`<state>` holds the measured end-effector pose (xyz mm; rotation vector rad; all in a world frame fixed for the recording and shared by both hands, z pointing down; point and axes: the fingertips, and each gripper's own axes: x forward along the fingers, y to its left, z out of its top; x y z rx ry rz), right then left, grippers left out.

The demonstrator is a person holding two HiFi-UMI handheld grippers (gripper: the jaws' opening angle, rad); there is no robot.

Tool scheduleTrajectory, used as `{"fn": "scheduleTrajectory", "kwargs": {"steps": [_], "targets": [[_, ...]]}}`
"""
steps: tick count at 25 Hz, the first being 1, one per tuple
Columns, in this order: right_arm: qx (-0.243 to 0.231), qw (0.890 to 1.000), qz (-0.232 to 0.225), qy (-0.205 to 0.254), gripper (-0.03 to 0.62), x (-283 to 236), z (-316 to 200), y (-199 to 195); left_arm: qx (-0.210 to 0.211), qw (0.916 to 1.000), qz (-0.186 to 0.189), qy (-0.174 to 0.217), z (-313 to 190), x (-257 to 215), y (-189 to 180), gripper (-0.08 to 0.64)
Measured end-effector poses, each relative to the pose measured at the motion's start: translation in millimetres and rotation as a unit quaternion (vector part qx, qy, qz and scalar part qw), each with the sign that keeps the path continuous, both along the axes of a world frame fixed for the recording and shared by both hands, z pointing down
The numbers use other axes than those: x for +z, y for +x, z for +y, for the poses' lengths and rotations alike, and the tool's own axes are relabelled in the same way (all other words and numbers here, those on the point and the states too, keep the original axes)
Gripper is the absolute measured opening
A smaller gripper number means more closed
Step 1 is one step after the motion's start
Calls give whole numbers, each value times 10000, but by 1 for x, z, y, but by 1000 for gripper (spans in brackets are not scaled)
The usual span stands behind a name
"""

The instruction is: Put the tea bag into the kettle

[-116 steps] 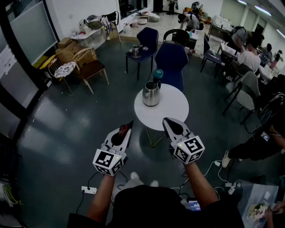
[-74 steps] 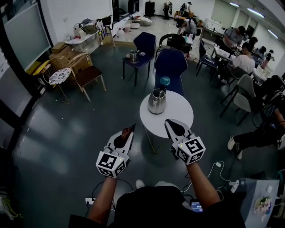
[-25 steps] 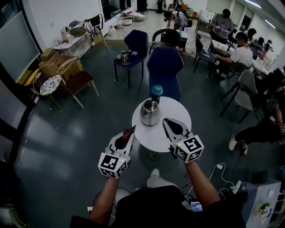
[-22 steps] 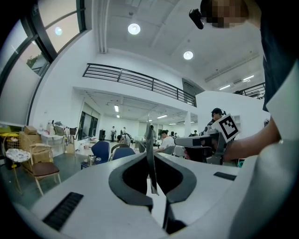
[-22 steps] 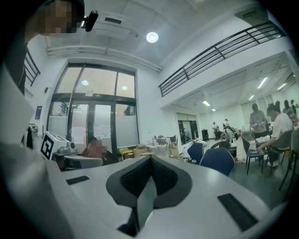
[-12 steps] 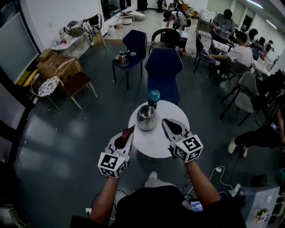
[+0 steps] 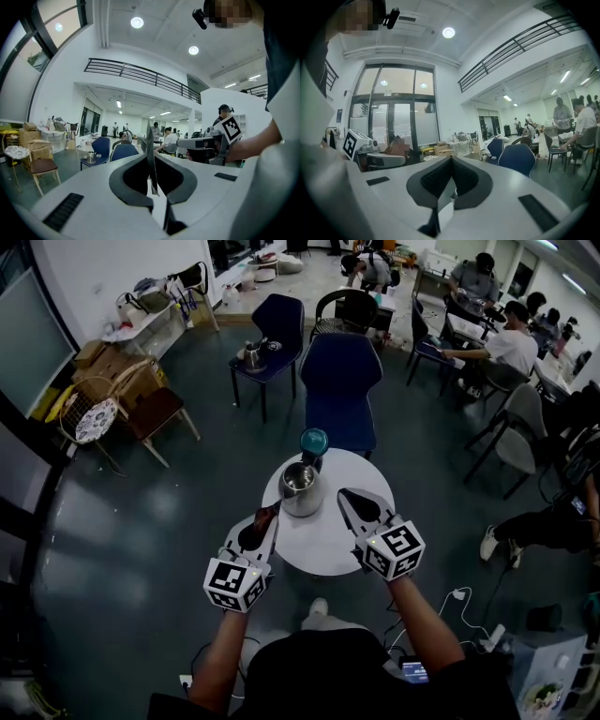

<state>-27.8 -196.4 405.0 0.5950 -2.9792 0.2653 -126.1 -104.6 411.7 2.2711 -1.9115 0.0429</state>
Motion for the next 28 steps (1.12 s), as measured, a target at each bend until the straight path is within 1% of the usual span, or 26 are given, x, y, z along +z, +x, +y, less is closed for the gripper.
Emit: {"fn": "scheduleTrajectory", "kwargs": {"steps": [8,15,21,28], "targets": [[4,10000,11,-89,17,14,-25,11,-4,9999,14,-101,-26,12,9,26],[14,9999,108,-104,17,24,-34,7,-43,9998,4,-212,-38,23,1,26],[177,9997,130,-146,17,24,-40,8,109,9994,-3,-320,-49,27,-3,26],[509,9981,197,-278,17,37,-50,5,450,9977,-5,-501,-70,42,-15,26]]}}
